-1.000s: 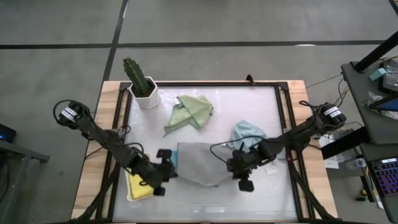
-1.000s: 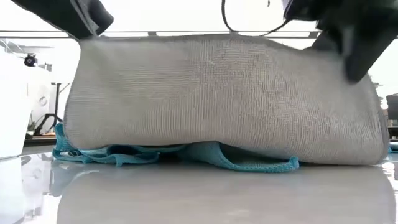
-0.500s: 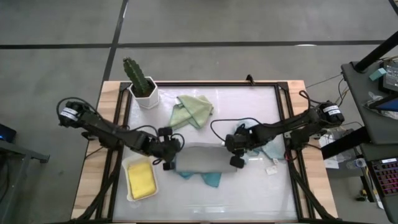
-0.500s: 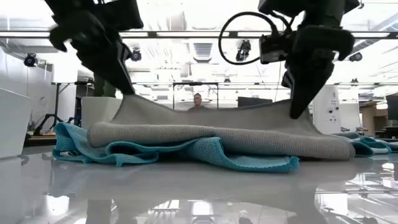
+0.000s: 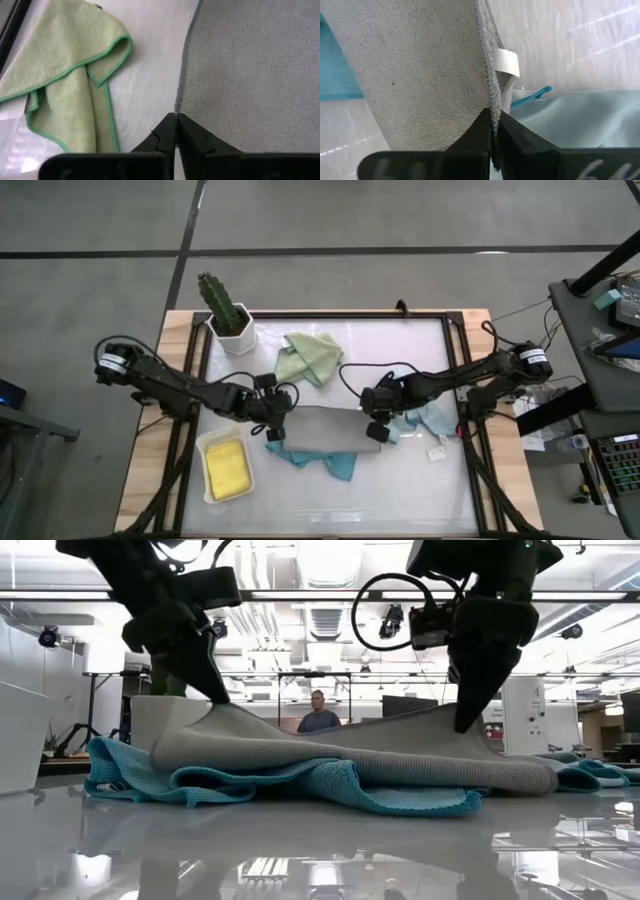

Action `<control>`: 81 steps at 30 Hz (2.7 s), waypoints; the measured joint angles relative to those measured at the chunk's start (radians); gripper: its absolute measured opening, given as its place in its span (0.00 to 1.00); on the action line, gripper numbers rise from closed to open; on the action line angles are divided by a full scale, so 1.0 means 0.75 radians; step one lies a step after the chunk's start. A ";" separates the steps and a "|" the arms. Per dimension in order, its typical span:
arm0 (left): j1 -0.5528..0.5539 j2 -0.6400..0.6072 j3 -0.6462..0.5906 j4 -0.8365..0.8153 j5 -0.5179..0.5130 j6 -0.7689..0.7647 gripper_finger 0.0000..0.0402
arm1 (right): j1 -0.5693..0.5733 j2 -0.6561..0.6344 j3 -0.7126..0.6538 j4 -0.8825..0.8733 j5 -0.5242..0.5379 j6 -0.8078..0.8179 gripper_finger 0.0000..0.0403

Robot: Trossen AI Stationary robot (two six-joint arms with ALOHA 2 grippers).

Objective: Fold microfiber towels
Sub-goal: Fold the gray microfiber towel

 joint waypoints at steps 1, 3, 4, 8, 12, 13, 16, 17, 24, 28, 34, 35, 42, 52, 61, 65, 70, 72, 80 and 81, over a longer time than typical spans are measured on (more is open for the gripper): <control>0.003 0.000 0.000 0.002 0.000 0.005 0.00 | -0.001 0.000 0.000 0.000 0.001 0.000 0.02; 0.009 0.000 0.000 0.011 0.000 0.006 0.00 | -0.003 0.000 0.000 0.000 0.015 -0.003 0.02; 0.012 0.000 0.000 0.015 0.000 0.006 0.00 | -0.003 0.000 0.000 0.000 0.029 -0.006 0.02; 0.014 0.000 -0.001 0.021 -0.002 0.005 0.00 | -0.003 0.000 0.000 0.000 0.032 -0.019 0.02; 0.014 0.000 -0.001 0.021 -0.003 0.004 0.00 | -0.003 0.000 0.000 0.001 0.033 -0.019 0.02; 0.014 0.000 -0.001 0.021 -0.003 0.004 0.00 | -0.003 0.000 0.000 0.001 0.033 -0.019 0.02; 0.014 0.000 -0.001 0.021 -0.003 0.003 0.01 | -0.003 0.000 0.000 0.003 0.033 -0.012 0.05; 0.014 0.000 -0.001 0.021 -0.003 0.003 0.02 | -0.003 0.000 0.000 0.005 0.033 -0.003 0.07; 0.014 0.000 -0.001 0.025 -0.054 -0.005 0.20 | -0.003 0.000 0.001 0.008 0.035 0.001 0.25; 0.014 0.000 -0.001 0.049 -0.076 -0.005 0.27 | -0.003 -0.001 0.017 -0.002 0.034 0.001 0.33; -0.035 0.000 0.028 0.108 0.054 -0.007 0.28 | 0.027 -0.010 0.034 -0.039 0.029 0.003 0.40; -0.052 0.000 0.032 0.136 0.064 -0.008 0.28 | 0.033 -0.012 0.034 -0.041 0.029 0.010 0.40; -0.207 0.018 0.023 0.469 0.066 -0.095 0.28 | 0.074 -0.040 0.034 -0.039 0.031 0.012 0.41; -0.354 0.257 0.080 0.621 0.071 -0.197 0.28 | 0.214 -0.044 0.033 0.212 0.128 -0.033 0.41; -0.357 0.388 0.119 0.627 0.024 -0.216 0.28 | 0.263 -0.043 0.027 0.665 0.144 -0.289 0.41; -0.332 0.446 0.120 0.620 0.002 -0.217 0.28 | 0.262 -0.030 0.022 0.962 0.145 -0.421 0.41; -0.336 0.448 0.122 0.611 0.004 -0.216 0.28 | 0.262 -0.017 0.019 1.081 0.139 -0.485 0.40; -0.335 0.437 0.117 0.546 0.006 -0.216 0.28 | 0.262 -0.017 0.019 1.038 0.139 -0.436 0.39; -0.301 0.455 0.094 0.453 -0.016 -0.213 0.28 | 0.271 -0.015 0.033 0.428 0.112 -0.011 0.31; -0.295 0.463 0.094 0.458 -0.018 -0.214 0.28 | 0.279 -0.009 0.033 0.347 0.110 0.031 0.29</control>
